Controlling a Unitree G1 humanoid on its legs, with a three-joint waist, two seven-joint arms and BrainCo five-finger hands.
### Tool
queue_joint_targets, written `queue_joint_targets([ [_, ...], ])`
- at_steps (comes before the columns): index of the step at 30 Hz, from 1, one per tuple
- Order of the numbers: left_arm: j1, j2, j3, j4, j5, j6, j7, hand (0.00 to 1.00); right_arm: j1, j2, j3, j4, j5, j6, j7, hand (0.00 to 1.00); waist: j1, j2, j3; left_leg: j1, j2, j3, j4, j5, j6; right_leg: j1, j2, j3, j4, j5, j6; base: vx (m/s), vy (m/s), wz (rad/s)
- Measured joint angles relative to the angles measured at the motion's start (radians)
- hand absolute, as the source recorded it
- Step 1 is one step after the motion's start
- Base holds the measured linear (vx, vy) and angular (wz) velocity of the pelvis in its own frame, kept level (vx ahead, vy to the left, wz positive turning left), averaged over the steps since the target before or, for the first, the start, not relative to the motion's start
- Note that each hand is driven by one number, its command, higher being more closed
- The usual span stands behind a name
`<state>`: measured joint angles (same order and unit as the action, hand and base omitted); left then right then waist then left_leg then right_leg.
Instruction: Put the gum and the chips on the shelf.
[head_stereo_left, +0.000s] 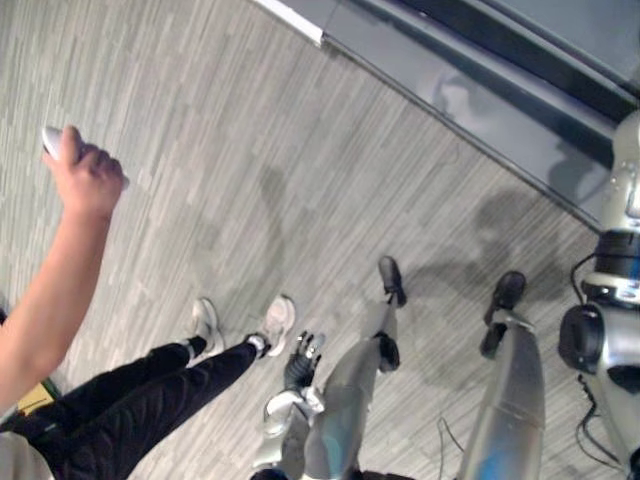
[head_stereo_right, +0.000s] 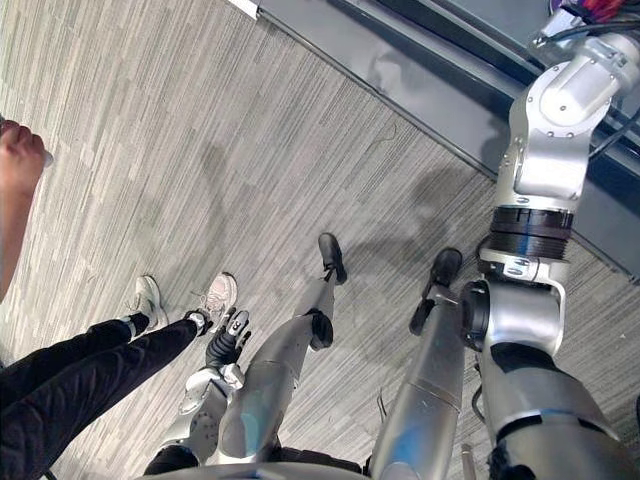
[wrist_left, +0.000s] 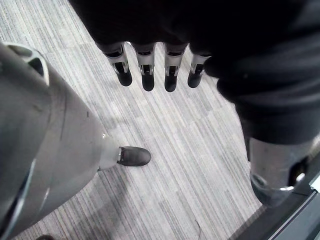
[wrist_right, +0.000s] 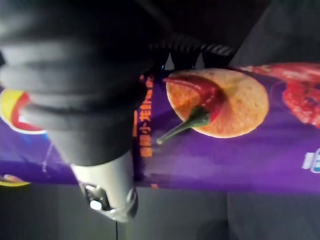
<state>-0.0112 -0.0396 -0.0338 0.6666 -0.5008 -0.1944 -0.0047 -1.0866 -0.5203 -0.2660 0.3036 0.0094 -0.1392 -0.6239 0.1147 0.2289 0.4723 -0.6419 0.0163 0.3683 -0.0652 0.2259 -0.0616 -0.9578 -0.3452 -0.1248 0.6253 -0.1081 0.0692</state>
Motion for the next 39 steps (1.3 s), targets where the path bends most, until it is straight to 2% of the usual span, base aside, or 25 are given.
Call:
queue_joint_targets([
  [14,0.001,0.000,-0.002,0.002,-0.001,0.000,0.000,0.00,0.003,-0.012,0.023,0.065,0.002,0.000,0.016,0.00,-0.001,0.000,0.000,0.000,0.007,0.008,0.013,-0.001,0.001,0.003,0.009,0.007,-0.012,0.001,0.000,-0.01,-0.005,-0.01],
  [18,0.001,-0.001,0.000,0.006,-0.004,0.000,0.000,0.00,0.029,-0.007,0.045,0.065,0.013,-0.001,0.023,0.00,-0.001,-0.013,-0.003,0.000,0.021,0.010,0.040,-0.003,0.002,0.016,0.018,0.006,-0.016,0.001,-0.001,-0.03,-0.029,-0.07],
  [22,0.002,-0.001,0.002,0.010,-0.004,0.001,0.000,0.00,0.057,0.030,0.037,0.066,0.015,-0.001,0.024,0.00,-0.006,-0.028,-0.003,0.019,0.044,0.008,0.072,-0.018,0.009,0.061,0.037,-0.006,-0.035,0.007,-0.006,-0.03,-0.033,-0.10],
  [24,0.002,-0.002,0.002,0.016,-0.004,0.001,0.000,0.00,0.086,0.042,0.040,0.067,0.034,-0.003,0.028,0.00,-0.007,-0.032,-0.003,0.054,0.053,0.008,0.076,-0.031,0.001,0.104,0.046,-0.009,-0.052,0.007,-0.006,-0.03,-0.029,-0.15],
  [26,0.007,-0.001,0.005,0.026,-0.004,0.001,0.000,0.00,0.099,0.071,0.039,0.067,0.040,-0.005,0.030,0.00,-0.019,-0.035,-0.004,0.074,0.063,0.008,0.092,-0.047,0.003,0.142,0.054,-0.015,-0.072,0.007,-0.003,-0.03,-0.020,-0.13],
  [32,0.004,0.001,0.046,0.057,0.006,0.002,0.000,0.00,0.202,0.120,0.017,0.071,0.089,-0.009,0.067,0.00,-0.031,-0.067,-0.013,0.142,0.098,0.028,0.134,-0.083,0.010,0.254,0.091,-0.016,-0.156,0.035,0.013,0.03,-0.021,-0.19],
  [34,0.002,0.002,0.065,0.071,0.013,0.004,0.000,0.00,0.231,0.161,-0.004,0.073,0.105,-0.016,0.080,0.00,-0.032,-0.079,-0.019,0.163,0.110,0.036,0.146,-0.097,0.009,0.286,0.106,-0.011,-0.186,0.048,0.011,0.08,-0.034,-0.29],
  [39,-0.018,0.006,0.113,0.139,0.053,0.019,0.000,0.00,0.373,0.248,-0.015,0.073,0.110,-0.019,0.128,0.00,-0.061,-0.101,-0.031,0.245,0.125,0.037,0.158,-0.129,0.003,0.391,0.126,-0.014,-0.240,0.053,0.017,0.10,-0.029,-0.14],
])
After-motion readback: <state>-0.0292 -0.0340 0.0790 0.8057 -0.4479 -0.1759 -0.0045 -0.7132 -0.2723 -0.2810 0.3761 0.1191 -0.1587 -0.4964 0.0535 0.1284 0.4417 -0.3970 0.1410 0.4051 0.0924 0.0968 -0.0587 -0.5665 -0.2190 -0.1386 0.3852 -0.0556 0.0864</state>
